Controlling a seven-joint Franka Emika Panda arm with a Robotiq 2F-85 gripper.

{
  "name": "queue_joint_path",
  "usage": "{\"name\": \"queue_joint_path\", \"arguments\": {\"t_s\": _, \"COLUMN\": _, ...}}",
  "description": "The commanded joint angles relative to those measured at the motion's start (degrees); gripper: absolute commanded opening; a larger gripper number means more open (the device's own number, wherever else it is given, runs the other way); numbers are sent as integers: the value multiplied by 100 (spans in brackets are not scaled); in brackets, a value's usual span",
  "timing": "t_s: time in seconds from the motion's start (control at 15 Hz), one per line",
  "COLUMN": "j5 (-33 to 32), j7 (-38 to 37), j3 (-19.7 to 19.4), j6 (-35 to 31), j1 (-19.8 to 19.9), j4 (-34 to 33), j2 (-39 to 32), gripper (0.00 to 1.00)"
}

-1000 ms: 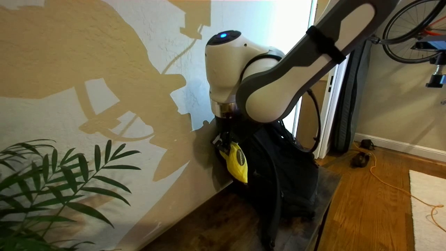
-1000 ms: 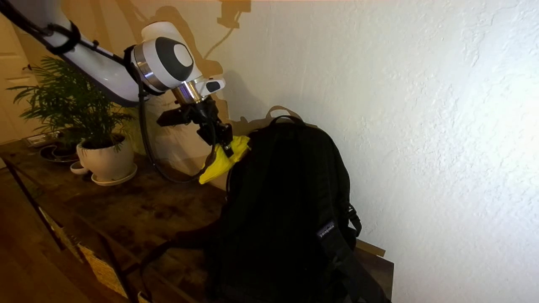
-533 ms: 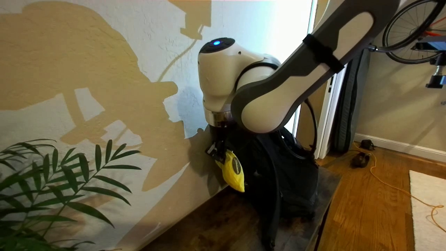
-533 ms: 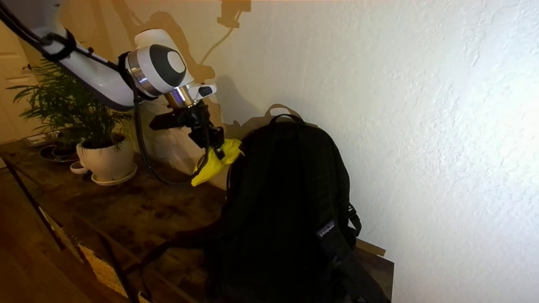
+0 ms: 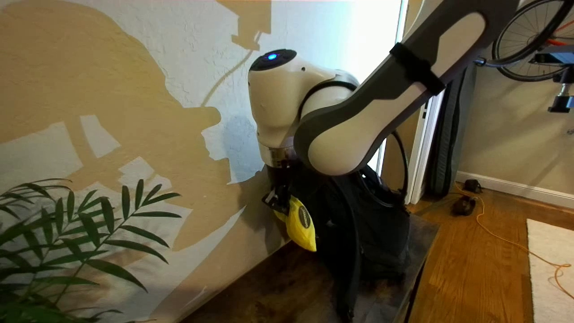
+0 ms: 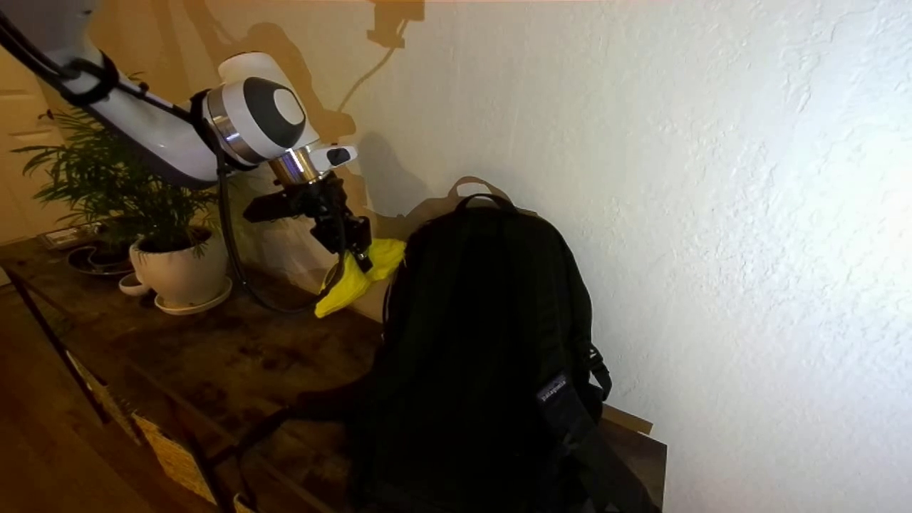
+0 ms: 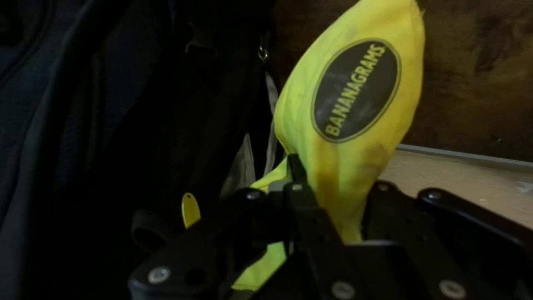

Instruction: Put the yellow object into the bag.

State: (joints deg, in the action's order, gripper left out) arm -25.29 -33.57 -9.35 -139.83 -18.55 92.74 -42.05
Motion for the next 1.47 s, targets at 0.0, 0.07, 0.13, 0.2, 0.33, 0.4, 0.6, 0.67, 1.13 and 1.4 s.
{"name": "queue_joint_path", "arguments": {"t_s": 0.0, "j5": -88, "j7": 22, "j3": -269, "j6": 327, "j1": -48, "j4": 64, "j2": 205, "gripper": 7}}
{"name": "queue_joint_path", "arguments": {"t_s": 0.07, "j5": -127, "j7": -15, "j3": -350, "j6": 389, "j1": -49, "j4": 64, "j2": 228, "gripper": 7}}
{"name": "queue_joint_path", "arguments": {"t_s": 0.13, "j5": -157, "j7": -32, "j3": -407, "j6": 433, "j1": -50, "j4": 58, "j2": 235, "gripper": 7}}
{"name": "queue_joint_path", "arguments": {"t_s": 0.2, "j5": -195, "j7": -62, "j3": -482, "j6": 464, "j1": -54, "j4": 45, "j2": 244, "gripper": 7}}
{"name": "queue_joint_path", "arguments": {"t_s": 0.33, "j5": -242, "j7": -93, "j3": -590, "j6": 509, "j1": -56, "j4": -10, "j2": 237, "gripper": 7}}
{"name": "queue_joint_path", "arguments": {"t_s": 0.4, "j5": -270, "j7": -133, "j3": -640, "j6": 514, "j1": -70, "j4": -43, "j2": 225, "gripper": 7}}
{"name": "queue_joint_path", "arguments": {"t_s": 0.6, "j5": -282, "j7": -344, "j3": -698, "j6": 405, "j1": -107, "j4": -155, "j2": 137, "gripper": 7}}
{"name": "queue_joint_path", "arguments": {"t_s": 0.67, "j5": -278, "j7": -431, "j3": -700, "j6": 377, "j1": -120, "j4": -176, "j2": 108, "gripper": 7}}
{"name": "queue_joint_path", "arguments": {"t_s": 1.13, "j5": -672, "j7": -1223, "j3": -847, "j6": 250, "j1": -212, "j4": -447, "j2": -317, "gripper": 7}}
{"name": "queue_joint_path", "arguments": {"t_s": 1.4, "j5": -708, "j7": -1420, "j3": -895, "j6": 144, "j1": -155, "j4": -765, "j2": -573, "gripper": 7}}
